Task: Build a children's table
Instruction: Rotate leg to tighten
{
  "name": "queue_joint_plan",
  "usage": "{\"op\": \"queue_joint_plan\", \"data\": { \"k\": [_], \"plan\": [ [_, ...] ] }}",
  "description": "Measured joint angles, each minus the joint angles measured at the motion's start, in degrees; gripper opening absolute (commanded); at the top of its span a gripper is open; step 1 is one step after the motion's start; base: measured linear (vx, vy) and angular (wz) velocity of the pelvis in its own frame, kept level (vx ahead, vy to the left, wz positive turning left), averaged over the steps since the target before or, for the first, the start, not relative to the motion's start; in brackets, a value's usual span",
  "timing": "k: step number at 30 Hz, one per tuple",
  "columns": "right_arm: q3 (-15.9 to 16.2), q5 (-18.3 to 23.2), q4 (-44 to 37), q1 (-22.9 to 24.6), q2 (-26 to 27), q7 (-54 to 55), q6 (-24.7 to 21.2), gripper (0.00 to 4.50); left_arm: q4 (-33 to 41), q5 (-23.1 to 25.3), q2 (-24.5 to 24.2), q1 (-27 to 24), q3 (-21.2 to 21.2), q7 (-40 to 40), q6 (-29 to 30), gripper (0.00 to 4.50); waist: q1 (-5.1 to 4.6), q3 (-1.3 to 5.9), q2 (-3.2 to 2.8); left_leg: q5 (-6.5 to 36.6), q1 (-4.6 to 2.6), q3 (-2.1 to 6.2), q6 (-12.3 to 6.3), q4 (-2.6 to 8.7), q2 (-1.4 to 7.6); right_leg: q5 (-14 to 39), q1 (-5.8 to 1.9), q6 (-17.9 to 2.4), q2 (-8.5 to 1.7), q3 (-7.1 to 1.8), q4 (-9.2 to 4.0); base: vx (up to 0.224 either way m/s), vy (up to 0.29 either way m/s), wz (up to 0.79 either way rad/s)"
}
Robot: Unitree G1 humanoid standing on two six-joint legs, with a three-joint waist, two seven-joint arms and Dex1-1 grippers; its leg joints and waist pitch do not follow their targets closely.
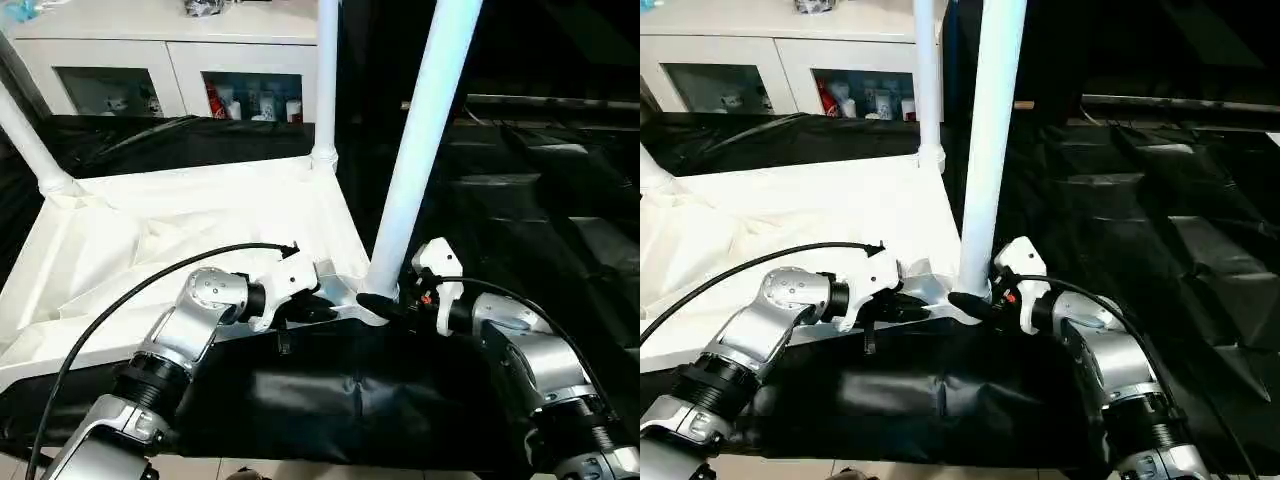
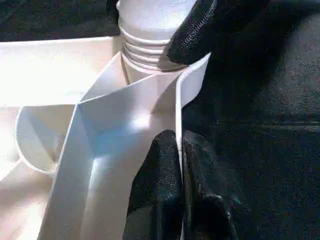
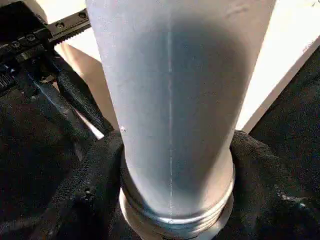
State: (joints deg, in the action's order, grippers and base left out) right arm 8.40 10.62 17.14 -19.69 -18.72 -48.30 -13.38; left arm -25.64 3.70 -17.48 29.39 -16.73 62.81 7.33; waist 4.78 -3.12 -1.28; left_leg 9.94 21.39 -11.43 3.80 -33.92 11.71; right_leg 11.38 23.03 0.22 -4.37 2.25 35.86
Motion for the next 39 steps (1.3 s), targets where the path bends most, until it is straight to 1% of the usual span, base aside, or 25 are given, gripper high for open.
{"op": "queue_joint_plan", "data": {
  "k": [2,4,6,8,11,14,16,19,21,22,23,24,25,26,27,28,30,31,33,35,37,39],
  "plan": [
    [-0.14,-0.21,0.84,0.00,1.09,2.06,0.84,2.71,-0.16,0.00,0.13,-0.01,0.20,-1.02,0.37,0.00,-0.25,0.02,0.03,0.00,-0.02,0.00,0.00,0.00,0.00,0.00,-0.01,0.00,0.00,0.00,0.00,0.000,0.000,0.00],
    [-0.94,-0.70,2.48,-0.01,3.92,6.88,2.23,2.70,-1.03,0.23,0.83,0.19,0.90,-3.19,1.04,0.00,-0.81,0.13,0.21,0.00,-0.07,0.01,0.01,0.01,0.00,0.14,-0.02,0.23,0.00,0.01,-0.02,0.000,0.000,0.00],
    [-2.16,-1.80,4.12,-0.11,7.23,13.86,3.18,2.70,-3.44,1.11,2.76,1.56,1.18,-6.81,1.59,0.00,-1.39,0.27,0.23,0.00,-0.18,0.00,0.01,0.00,-0.07,0.16,-0.19,0.26,-0.02,-0.05,-0.10,0.000,0.000,0.00],
    [-4.32,-3.25,6.24,-0.89,11.76,24.05,3.60,2.70,-7.21,2.57,6.09,3.97,1.22,-11.94,2.34,0.00,-1.70,0.35,0.21,0.00,-0.29,0.01,0.01,0.00,-0.12,0.18,-0.30,0.30,-0.08,-0.07,-0.22,0.000,0.000,0.00],
    [-5.54,-4.90,8.74,-2.58,14.76,33.32,3.74,2.70,-10.68,3.08,9.55,5.82,1.28,-17.37,3.10,0.00,-1.77,0.63,0.03,0.00,-0.32,0.03,0.00,0.15,-0.16,0.19,-0.49,0.31,-0.09,-0.03,-0.79,0.000,0.000,0.00],
    [-6.65,-6.59,12.48,-5.12,17.58,40.75,4.64,2.70,-14.18,3.80,12.65,7.75,1.36,-22.22,3.12,0.00,-1.82,0.69,0.07,0.01,-0.35,0.04,-0.01,0.14,-0.31,0.19,-0.63,0.31,-0.19,-0.07,-0.95,0.000,0.000,0.00],
    [-6.76,-6.82,13.37,-5.50,18.17,42.13,5.43,2.70,-14.91,3.89,13.69,8.08,1.56,-23.39,3.05,0.00,-1.82,0.70,0.07,0.04,-0.35,0.07,-0.07,0.16,-0.54,0.19,-0.67,0.31,-0.41,-0.06,-0.97,0.000,0.000,0.00],
    [-6.72,-7.57,14.34,-5.66,18.19,42.42,6.96,2.70,-15.82,3.89,13.94,8.51,1.59,-23.54,2.41,0.00,-1.91,0.72,0.06,0.15,-0.36,0.07,-0.26,0.26,-0.87,0.18,-0.68,0.33,-0.74,-0.01,-0.97,0.000,0.000,0.00],
    [-6.61,-8.00,14.52,-5.66,18.12,42.01,7.84,2.70,-15.90,3.98,13.59,8.52,1.53,-23.06,1.67,0.00,-1.92,0.71,0.10,0.16,-0.32,0.07,-0.31,0.29,-0.94,0.17,-0.68,0.35,-0.81,0.01,-0.97,0.000,0.000,0.00],
    [-6.62,-7.98,14.54,-5.66,17.95,41.57,8.07,3.26,-15.98,3.99,13.38,8.52,1.30,-22.87,1.11,0.00,-1.92,0.68,0.16,0.16,-0.31,0.07,-0.32,0.30,-0.94,0.17,-0.66,0.35,-0.81,0.01,-0.97,0.000,0.000,0.00],
    [-6.63,-7.84,14.57,-5.55,17.07,40.11,8.61,3.40,-15.98,3.98,12.77,8.47,1.08,-22.11,0.27,0.00,-1.83,0.67,0.18,0.16,-0.29,0.07,-0.32,0.35,-0.94,0.16,-0.62,0.37,-0.81,0.04,-0.96,0.000,0.000,0.00],
    [-6.38,-7.70,14.52,-5.28,16.47,38.24,9.00,3.40,-15.97,3.92,12.17,8.44,1.07,-21.49,-0.36,0.00,-1.80,0.60,0.31,0.15,-0.26,0.07,-0.32,0.41,-0.93,0.14,-0.56,0.40,-0.81,0.05,-0.94,0.000,0.000,0.00],
    [-6.48,-6.78,14.19,-4.98,15.80,36.24,9.12,3.40,-15.91,3.87,11.49,8.34,1.07,-20.69,-1.16,0.00,-1.71,0.56,0.41,0.15,-0.22,0.08,-0.33,0.44,-0.92,0.07,-0.50,0.51,-0.81,0.09,-0.92,0.000,0.000,0.00],
    [-6.71,-5.52,13.17,-4.52,15.00,33.63,8.77,3.57,-15.60,3.68,10.57,8.07,1.08,-19.18,-2.13,0.00,-1.61,0.54,0.46,0.14,-0.16,0.08,-0.34,0.48,-0.88,-0.07,-0.39,0.73,-0.81,0.11,-0.88,0.000,0.000,0.00],
    [-6.59,-4.50,11.91,-4.12,14.07,31.23,8.22,3.57,-14.86,3.22,9.42,7.38,1.08,-17.27,-3.17,0.00,-1.59,0.55,0.44,0.13,-0.11,0.08,-0.35,0.55,-0.88,-0.18,-0.31,0.83,-0.81,0.12,-0.87,0.000,0.000,0.00],
    [-6.46,-3.81,10.77,-3.86,13.09,29.15,7.60,3.74,-14.21,2.76,8.76,6.87,1.06,-15.47,-3.92,0.00,-1.47,0.56,0.41,0.13,-0.10,0.07,-0.35,0.66,-0.88,-0.23,-0.25,0.83,-0.81,0.13,-0.86,0.000,0.000,0.00],
    [-5.56,-3.03,8.02,-3.11,10.64,24.51,6.00,3.80,-13.23,2.23,7.19,6.21,1.05,-11.88,-5.01,0.00,-1.24,0.58,0.38,0.12,-0.08,0.08,-0.34,0.82,-0.82,-0.26,-0.17,0.78,-0.77,0.23,-0.83,0.000,0.000,0.00],
    [-3.26,-2.17,4.55,-1.71,7.38,19.58,4.09,3.80,-12.32,1.70,6.16,5.79,0.90,-9.48,-5.17,0.00,-0.89,0.59,0.35,0.12,-0.01,0.08,-0.34,0.85,-0.82,-0.29,-0.16,0.74,-0.77,0.26,-0.85,0.000,0.000,0.00],
    [-1.88,-1.41,1.11,0.15,2.77,13.21,1.80,3.80,-10.86,0.70,4.63,4.94,0.58,-6.10,-5.54,0.00,-0.62,0.60,0.34,0.11,0.00,0.03,-0.35,0.87,-0.80,-0.34,-0.17,0.62,-0.77,0.20,-0.87,0.000,0.000,0.00],
    [0.19,-0.71,-2.75,2.26,-1.97,6.02,0.39,3.80,-9.58,-0.65,2.63,4.25,0.55,-2.81,-5.56,0.00,-0.50,0.60,0.35,0.09,0.07,0.02,-0.38,0.82,-0.79,-0.27,-0.13,0.64,-0.77,0.21,-0.92,0.000,0.000,0.00],
    [0.97,0.10,-3.93,3.20,-4.34,1.85,-0.17,3.80,-8.71,-1.96,0.76,3.57,0.64,0.27,-5.50,0.00,-0.72,0.59,0.36,0.09,0.09,0.02,-0.39,0.80,-0.79,-0.21,-0.11,0.65,-0.76,0.18,-0.92,0.000,0.000,0.00],
    [1.11,0.51,-4.06,3.33,-4.91,-0.91,-0.53,3.80,-7.01,-3.16,-0.52,2.47,0.64,3.51,-5.22,0.00,-0.97,0.57,0.39,0.09,0.12,0.01,-0.40,0.78,-0.79,-0.17,-0.07,0.63,-0.76,0.17,-0.92,0.000,0.000,0.00]
  ]
}}
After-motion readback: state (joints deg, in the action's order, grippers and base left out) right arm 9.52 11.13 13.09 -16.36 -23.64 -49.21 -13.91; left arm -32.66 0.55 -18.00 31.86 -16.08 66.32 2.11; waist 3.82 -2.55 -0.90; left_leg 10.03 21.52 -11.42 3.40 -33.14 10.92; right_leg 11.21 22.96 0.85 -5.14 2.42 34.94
